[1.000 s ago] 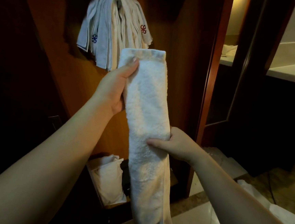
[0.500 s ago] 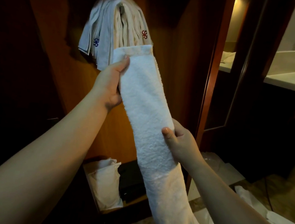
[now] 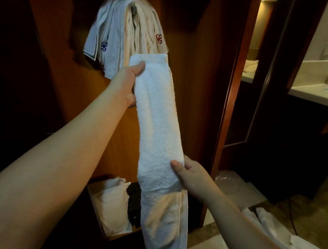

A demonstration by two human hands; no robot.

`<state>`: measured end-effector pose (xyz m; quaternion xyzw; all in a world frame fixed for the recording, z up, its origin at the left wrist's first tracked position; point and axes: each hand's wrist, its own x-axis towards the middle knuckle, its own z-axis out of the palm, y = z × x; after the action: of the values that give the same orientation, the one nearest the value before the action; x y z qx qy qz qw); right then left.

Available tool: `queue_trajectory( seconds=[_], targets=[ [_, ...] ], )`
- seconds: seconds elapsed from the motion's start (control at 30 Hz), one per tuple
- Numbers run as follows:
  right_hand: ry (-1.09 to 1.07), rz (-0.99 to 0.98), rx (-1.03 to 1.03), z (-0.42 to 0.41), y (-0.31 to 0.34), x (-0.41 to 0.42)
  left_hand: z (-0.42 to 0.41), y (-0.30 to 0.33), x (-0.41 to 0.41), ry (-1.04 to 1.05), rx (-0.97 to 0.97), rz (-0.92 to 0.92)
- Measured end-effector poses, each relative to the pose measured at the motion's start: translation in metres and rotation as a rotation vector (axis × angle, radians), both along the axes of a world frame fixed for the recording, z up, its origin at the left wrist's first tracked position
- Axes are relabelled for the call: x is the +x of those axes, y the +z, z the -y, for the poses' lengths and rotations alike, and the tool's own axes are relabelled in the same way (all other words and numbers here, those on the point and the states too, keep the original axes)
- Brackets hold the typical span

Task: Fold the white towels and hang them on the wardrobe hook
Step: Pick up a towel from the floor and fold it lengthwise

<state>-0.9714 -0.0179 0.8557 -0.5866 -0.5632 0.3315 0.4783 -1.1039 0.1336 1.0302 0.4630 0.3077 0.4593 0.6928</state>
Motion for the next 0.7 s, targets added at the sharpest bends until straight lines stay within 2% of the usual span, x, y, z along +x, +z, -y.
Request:
queue_trajectory(
  seconds=[0.07,0.17,0.3,0.43,0.53,0.7],
  targets=[
    [-0.032,-0.107,0.062,-0.003,0.003,-0.003,-0.017,-0.002,-0.004,0.001,-0.024,0.011],
    [-0.086,-0.357,0.124,-0.016,0.019,-0.004,-0.031,-0.037,-0.009,-0.241,-0.087,0.086],
    [-0.08,-0.598,0.104,-0.034,0.043,0.01,-0.01,-0.114,-0.01,-0.431,-0.217,-0.115],
    [-0.123,-0.628,-0.025,-0.045,0.044,0.024,0.016,-0.138,-0.007,-0.339,-0.035,-0.316],
    [-0.073,-0.686,-0.058,-0.043,0.038,0.03,0.024,-0.135,-0.006,-0.26,0.126,-0.397],
    [-0.025,-0.704,-0.092,-0.032,0.027,0.03,0.021,-0.131,-0.006,-0.256,0.078,-0.366]
  ],
)
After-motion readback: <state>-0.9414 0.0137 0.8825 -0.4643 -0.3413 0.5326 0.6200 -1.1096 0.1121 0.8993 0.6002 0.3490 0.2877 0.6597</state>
